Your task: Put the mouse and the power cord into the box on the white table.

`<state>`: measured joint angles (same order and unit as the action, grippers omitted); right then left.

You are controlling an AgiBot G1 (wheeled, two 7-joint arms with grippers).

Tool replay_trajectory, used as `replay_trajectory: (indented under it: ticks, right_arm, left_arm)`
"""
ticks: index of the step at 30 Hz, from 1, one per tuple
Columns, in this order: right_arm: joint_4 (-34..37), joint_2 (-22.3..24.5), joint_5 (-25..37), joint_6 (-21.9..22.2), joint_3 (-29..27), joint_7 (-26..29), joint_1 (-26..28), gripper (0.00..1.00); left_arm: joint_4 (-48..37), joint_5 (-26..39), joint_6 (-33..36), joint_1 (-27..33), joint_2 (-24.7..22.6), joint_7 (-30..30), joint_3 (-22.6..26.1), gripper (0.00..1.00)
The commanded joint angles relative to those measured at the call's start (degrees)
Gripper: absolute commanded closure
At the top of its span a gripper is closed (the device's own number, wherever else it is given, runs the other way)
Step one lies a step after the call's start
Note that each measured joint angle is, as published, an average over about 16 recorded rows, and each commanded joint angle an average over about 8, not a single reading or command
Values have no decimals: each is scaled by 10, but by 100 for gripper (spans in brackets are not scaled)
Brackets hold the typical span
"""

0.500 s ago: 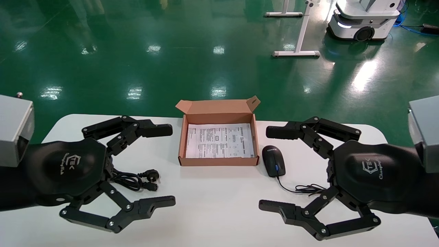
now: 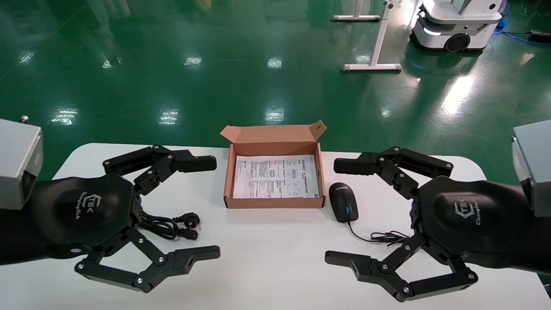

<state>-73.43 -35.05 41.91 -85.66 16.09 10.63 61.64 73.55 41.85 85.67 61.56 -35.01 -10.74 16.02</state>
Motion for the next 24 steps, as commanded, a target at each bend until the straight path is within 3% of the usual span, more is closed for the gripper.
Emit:
replay_trajectory:
  ticks: [1, 14, 18, 24]
  right_arm:
    - [0, 0, 0, 0, 0, 0, 0, 0]
    - [2, 0, 5, -4, 1, -7, 2, 0]
    - [21, 0, 33, -23, 8, -41, 19, 0]
    - [89, -4, 117, -49, 46, -144, 74, 0]
  left_arm:
    - [0, 0, 0, 0, 0, 0, 0, 0]
    - [5, 22, 17, 13, 6, 2, 11, 0]
    - [7, 86, 43, 61, 18, 10, 52, 0]
    - [-27, 204, 51, 153, 23, 49, 130, 0]
